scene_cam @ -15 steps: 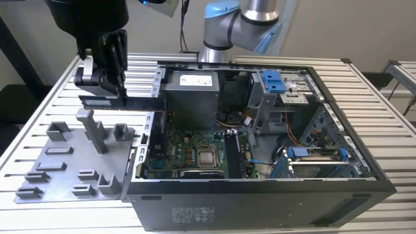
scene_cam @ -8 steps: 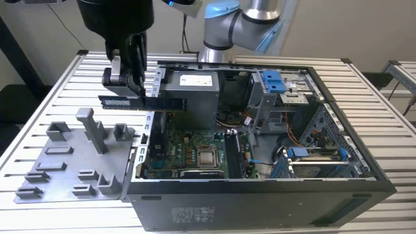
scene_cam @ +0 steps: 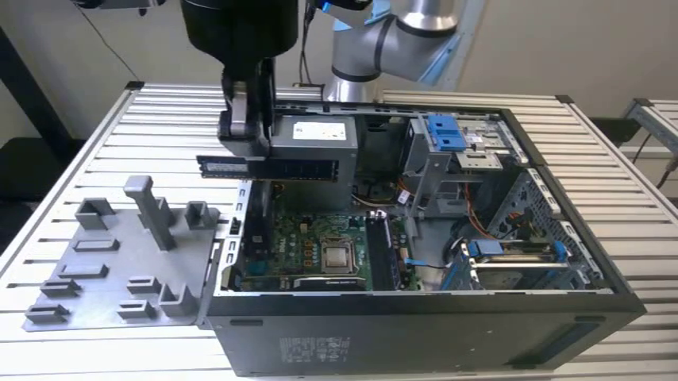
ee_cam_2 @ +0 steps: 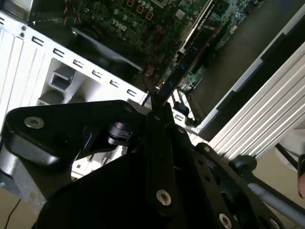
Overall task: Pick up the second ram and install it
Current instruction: 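Pick up the second ram and move it above second insertion slot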
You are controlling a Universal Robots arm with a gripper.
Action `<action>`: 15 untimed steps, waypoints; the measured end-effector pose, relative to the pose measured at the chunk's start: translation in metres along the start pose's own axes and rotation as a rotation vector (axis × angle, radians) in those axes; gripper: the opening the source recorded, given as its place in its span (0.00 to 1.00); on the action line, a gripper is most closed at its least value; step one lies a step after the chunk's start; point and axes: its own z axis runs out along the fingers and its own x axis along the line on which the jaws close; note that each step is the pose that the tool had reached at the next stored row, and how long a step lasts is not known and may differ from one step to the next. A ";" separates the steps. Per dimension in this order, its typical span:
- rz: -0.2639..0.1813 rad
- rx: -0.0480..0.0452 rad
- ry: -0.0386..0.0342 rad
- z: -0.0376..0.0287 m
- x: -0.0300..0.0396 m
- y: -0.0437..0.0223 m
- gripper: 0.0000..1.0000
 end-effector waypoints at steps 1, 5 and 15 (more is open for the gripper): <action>0.000 0.0000 0.0000 0.0000 -0.0001 -0.0041 0.14; 0.000 -0.0002 0.0000 -0.0001 -0.0004 -0.0200 0.14; 0.000 -0.0007 0.0000 -0.0004 -0.0012 -0.0611 0.14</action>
